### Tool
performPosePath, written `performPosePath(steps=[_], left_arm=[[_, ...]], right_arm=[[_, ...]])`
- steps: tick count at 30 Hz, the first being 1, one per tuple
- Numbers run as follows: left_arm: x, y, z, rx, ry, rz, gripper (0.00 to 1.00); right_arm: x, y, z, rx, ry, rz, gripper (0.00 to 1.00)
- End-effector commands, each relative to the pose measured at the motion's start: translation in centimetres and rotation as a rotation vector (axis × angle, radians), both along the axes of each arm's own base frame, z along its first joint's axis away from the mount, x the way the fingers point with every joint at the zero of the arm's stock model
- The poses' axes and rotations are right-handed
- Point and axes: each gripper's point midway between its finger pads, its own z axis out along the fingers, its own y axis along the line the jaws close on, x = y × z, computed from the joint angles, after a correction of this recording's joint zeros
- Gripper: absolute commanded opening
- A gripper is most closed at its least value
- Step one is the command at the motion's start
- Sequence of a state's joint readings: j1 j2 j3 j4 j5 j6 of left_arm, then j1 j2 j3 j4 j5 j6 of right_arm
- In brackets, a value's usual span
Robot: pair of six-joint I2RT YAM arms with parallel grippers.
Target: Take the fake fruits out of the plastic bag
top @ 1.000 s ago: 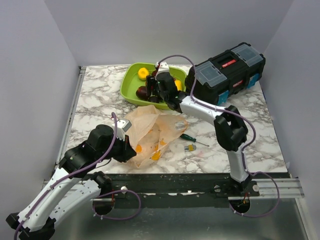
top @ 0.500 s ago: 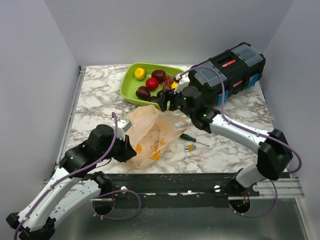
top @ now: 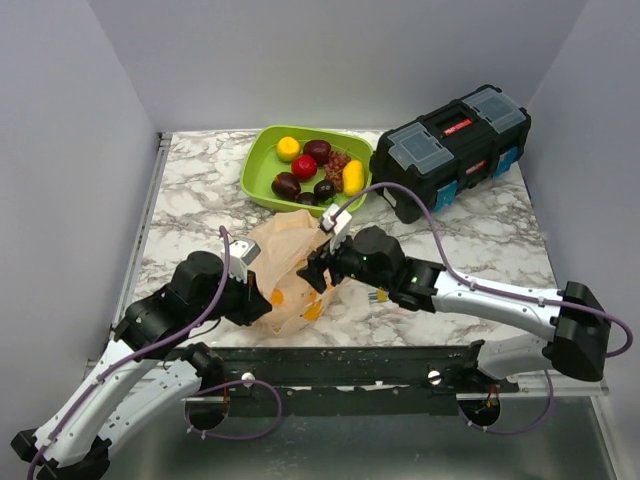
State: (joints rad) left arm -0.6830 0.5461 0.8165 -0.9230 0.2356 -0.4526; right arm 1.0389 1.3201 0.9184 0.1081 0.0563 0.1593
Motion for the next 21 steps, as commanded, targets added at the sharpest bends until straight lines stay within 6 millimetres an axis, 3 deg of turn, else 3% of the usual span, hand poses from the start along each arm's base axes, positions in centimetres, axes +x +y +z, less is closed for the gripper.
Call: performPosePath(steps=[1, 4, 8, 14, 17, 21], left_arm=[[0.1, 0.4, 0.0, 0.007, -0.014, 0.014, 0.00], [0.1, 0.4, 0.1, 0.004, -0.021, 0.018, 0.00], [0.0, 0.4, 0.2, 0.001, -0.024, 0.017, 0.00], [0.1, 0.6, 0.4, -0.006, -0.039, 0.025, 0.00], [0.1, 0.7, 0.5, -0.011, -0.046, 0.032, 0.00], [0.1, 0.7, 0.5, -0.011, -0.047, 0.034, 0.00]], right_arm=[[-1.7, 0.1, -3.5, -0.122, -0.018, 0.012, 0.75], [-3.1, 1.1, -5.8, -0.208, -0.064, 0.008, 0.74], [-2.0, 2.1, -7.9, -0.258, -0.150, -0.094, 0.74], [1.4, 4.2, -8.3, -0.101, -0.194, -0.303, 0.80], [3.6, 5.1, -8.7, -0.027, -0.132, -0.458, 0.82], [3.5, 7.6, -9.7, 0.143, 0.049, -0.433, 0.80]])
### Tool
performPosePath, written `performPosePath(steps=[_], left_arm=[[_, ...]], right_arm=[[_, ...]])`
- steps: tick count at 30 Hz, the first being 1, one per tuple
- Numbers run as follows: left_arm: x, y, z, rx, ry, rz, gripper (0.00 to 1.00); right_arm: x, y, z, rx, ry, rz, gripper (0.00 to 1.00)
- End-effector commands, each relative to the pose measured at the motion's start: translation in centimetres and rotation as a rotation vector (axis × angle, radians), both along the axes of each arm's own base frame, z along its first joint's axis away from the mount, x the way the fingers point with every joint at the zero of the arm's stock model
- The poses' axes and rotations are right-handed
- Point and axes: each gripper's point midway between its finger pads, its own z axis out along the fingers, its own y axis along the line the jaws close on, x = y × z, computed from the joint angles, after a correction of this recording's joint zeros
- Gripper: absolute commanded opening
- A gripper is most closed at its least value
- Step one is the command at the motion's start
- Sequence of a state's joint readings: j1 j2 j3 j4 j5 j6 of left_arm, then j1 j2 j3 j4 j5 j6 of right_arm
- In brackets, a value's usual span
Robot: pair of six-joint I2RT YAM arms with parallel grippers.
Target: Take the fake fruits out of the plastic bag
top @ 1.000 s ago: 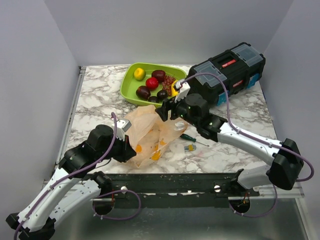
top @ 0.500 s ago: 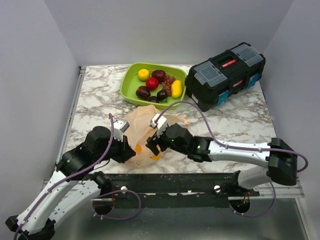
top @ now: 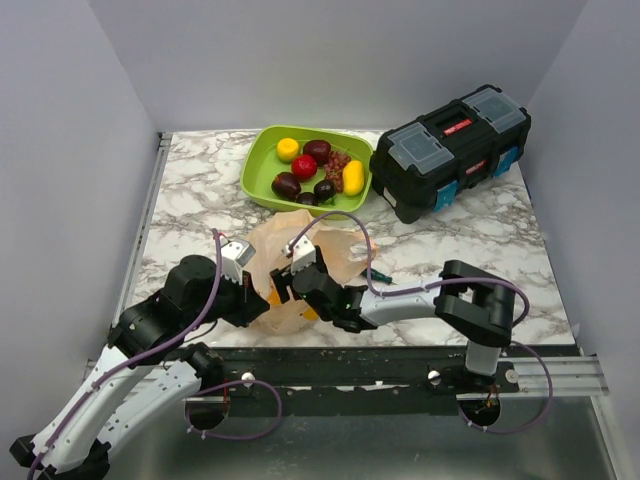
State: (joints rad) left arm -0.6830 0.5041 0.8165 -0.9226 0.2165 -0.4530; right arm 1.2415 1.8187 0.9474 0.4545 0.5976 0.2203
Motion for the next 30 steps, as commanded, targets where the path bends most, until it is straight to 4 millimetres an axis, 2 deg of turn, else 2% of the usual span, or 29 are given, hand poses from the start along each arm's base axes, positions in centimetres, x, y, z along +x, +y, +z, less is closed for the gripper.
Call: performPosePath(steps=[1, 3, 9, 15, 21, 28, 30], left_arm=[[0.1, 0.3, -0.1, 0.007, -0.007, 0.019, 0.00], [0.1, 0.3, -0.1, 0.007, -0.007, 0.019, 0.00], [-0.1, -0.1, -0.1, 0.003, 0.001, -0.008, 0.00], [-0.1, -0.2, -0.3, 0.010, 0.014, -0.019, 0.00], [-0.2, -0.3, -0.1, -0.001, 0.006, -0.029, 0.00], [-0.3, -0.4, -0.2, 0.000, 0.009, -0.036, 0.00], [-0.4, -0.4, -0.1, -0.004, 0.004, -0.038, 0.00]], right_arm=[[1.6, 2.7, 2.5, 0.351, 0.099, -0.117, 0.78], [1.7, 3.3, 2.3, 0.415, 0.136, -0.145, 0.74], [3.0, 4.2, 2.2, 0.607, 0.246, -0.237, 0.74], [6.5, 3.0, -0.6, 0.763, 0.405, -0.434, 0.71], [9.0, 1.3, -1.3, 0.884, 0.390, -0.546, 0.67], [11.2, 2.0, -3.3, 0.964, 0.490, -0.587, 0.68], [11.7, 2.3, -3.5, 0.973, 0.497, -0.580, 0.72]])
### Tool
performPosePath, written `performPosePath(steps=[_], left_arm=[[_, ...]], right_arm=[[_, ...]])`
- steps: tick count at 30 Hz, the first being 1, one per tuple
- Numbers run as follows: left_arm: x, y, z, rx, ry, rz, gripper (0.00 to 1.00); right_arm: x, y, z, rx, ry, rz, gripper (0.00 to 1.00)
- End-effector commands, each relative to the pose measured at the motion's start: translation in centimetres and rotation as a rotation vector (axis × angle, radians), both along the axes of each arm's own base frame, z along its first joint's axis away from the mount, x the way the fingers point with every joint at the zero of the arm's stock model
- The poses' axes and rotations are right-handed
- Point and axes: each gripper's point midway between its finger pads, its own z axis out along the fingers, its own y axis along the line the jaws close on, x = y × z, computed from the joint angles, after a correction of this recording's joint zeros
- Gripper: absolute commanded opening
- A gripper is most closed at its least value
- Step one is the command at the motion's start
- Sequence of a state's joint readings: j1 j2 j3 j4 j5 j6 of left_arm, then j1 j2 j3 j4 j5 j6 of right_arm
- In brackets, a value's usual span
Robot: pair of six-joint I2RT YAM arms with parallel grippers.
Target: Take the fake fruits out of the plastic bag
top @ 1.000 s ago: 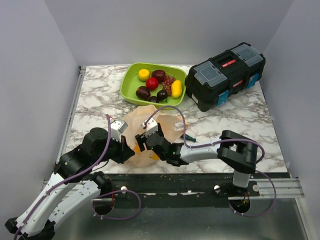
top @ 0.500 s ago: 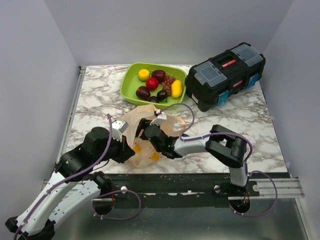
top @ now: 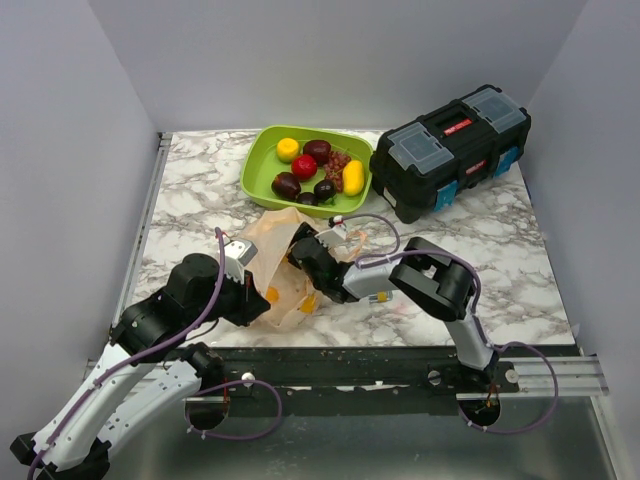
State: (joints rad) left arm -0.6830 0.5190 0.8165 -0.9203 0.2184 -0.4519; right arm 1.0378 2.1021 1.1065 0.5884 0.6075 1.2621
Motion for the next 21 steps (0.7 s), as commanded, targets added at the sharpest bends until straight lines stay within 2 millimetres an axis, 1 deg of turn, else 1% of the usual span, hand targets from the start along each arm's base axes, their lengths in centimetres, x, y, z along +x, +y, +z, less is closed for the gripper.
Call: performPosePath(steps=[1, 7, 10, 11, 12, 14, 16, 17, 19, 21], left_arm=[[-0.5, -0.3, 0.1, -0.013, -0.005, -0.034, 0.00], [-0.5, -0.3, 0.0, -0.010, 0.000, -0.039, 0.00], [-0.5, -0.3, 0.0, -0.010, 0.000, -0.040, 0.00], [-0.5, -0.4, 0.0, -0.011, 0.001, -0.041, 0.00], [-0.5, -0.4, 0.0, -0.010, 0.002, -0.041, 0.00], [-0.5, -0.4, 0.0, -0.010, 0.001, -0.042, 0.00], [-0.5, -0.4, 0.0, -0.010, 0.002, -0.040, 0.00], [-0.5, -0.4, 0.0, -0.010, 0.002, -0.042, 0.00], [-0.5, -0.4, 0.0, -0.010, 0.004, -0.043, 0.00], [-0.6, -0.4, 0.1, -0.014, -0.001, -0.045, 0.00]], right_arm=[[2.1, 0.4, -0.3, 0.099, 0.027, -0.051, 0.74], [3.2, 2.3, 0.1, 0.185, 0.004, -0.009, 0.81], [3.9, 3.3, -0.1, 0.211, -0.003, -0.013, 0.81], [4.2, 3.8, 0.1, 0.217, -0.010, -0.013, 0.81], [4.5, 3.9, -0.2, 0.212, -0.010, -0.019, 0.80], [4.9, 4.2, -0.5, 0.220, 0.004, -0.029, 0.74], [5.4, 4.0, -0.4, 0.234, -0.005, -0.033, 0.60], [5.5, 3.9, -0.2, 0.232, -0.018, -0.034, 0.57], [5.7, 3.1, 0.1, 0.211, -0.034, -0.055, 0.56], [6.0, 1.5, -0.1, 0.174, -0.028, -0.106, 0.56]])
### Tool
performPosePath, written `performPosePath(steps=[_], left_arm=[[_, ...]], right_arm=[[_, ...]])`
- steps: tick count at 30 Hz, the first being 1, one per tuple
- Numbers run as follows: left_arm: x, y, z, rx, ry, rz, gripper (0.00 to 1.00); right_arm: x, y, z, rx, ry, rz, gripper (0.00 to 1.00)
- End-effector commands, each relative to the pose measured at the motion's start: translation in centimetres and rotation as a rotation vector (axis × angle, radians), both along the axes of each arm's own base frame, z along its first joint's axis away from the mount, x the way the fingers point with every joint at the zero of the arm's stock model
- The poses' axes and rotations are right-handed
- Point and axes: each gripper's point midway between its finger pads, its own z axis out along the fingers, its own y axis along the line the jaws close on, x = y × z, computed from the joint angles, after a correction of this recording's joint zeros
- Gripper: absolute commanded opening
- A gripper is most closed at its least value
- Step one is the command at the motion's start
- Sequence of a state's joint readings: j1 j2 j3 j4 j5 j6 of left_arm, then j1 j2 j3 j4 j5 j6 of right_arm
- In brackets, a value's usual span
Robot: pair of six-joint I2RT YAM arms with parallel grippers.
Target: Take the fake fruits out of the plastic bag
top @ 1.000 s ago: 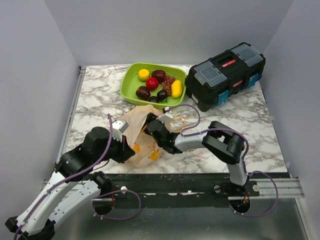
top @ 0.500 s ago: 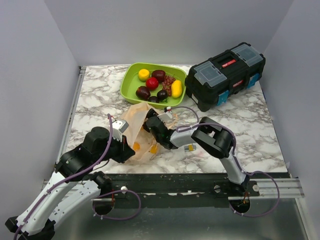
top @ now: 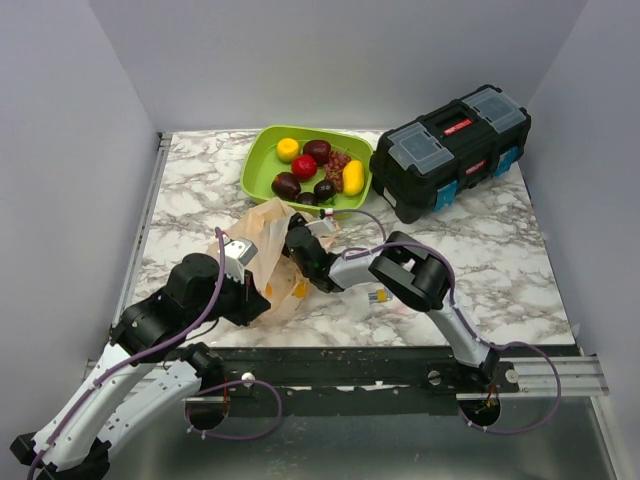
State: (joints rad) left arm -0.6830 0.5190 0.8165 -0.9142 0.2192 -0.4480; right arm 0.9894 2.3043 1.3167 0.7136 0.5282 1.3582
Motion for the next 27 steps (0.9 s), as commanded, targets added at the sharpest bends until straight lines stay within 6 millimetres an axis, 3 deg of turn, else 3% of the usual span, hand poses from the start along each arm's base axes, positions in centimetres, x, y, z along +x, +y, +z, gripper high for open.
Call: performPosePath(steps=[1, 6, 8, 10, 12, 16, 19, 21, 27], left_arm=[[-0.9, -0.3, 0.2, -0.018, 0.003, -0.051, 0.00], [-1.8, -0.2, 2.2, -0.094, -0.075, -0.082, 0.00], [-2.1, -0.1, 2.7, -0.120, -0.098, -0.084, 0.00], [-2.2, -0.2, 2.6, -0.128, -0.095, -0.086, 0.00], [-2.3, -0.5, 2.4, -0.122, -0.065, -0.096, 0.00], [-2.2, -2.0, 2.5, -0.130, 0.022, -0.134, 0.00], [-2.0, -2.4, 3.2, -0.149, 0.005, -0.143, 0.00], [-1.9, -2.3, 3.5, -0.166, -0.035, -0.143, 0.00], [-2.5, -2.8, 2.5, -0.185, -0.027, -0.190, 0.00]], right_arm=[[1.7, -4.0, -0.8, -0.056, 0.009, -0.131, 0.57], [1.6, -10.4, -0.6, -0.096, 0.017, -0.227, 0.57], [1.3, -13.0, 0.7, -0.140, -0.010, -0.276, 0.57], [0.8, -14.7, 1.8, -0.181, -0.035, -0.300, 0.57], [0.3, -15.2, 3.1, -0.195, -0.064, -0.285, 0.57], [-0.9, -13.3, 4.1, -0.178, -0.085, -0.149, 0.57], [-2.0, -11.6, 3.4, -0.156, -0.061, -0.071, 0.55], [-2.5, -10.4, 3.0, -0.134, -0.058, -0.023, 0.48], [-2.5, -6.5, 2.4, -0.075, -0.055, 0.075, 0.48]])
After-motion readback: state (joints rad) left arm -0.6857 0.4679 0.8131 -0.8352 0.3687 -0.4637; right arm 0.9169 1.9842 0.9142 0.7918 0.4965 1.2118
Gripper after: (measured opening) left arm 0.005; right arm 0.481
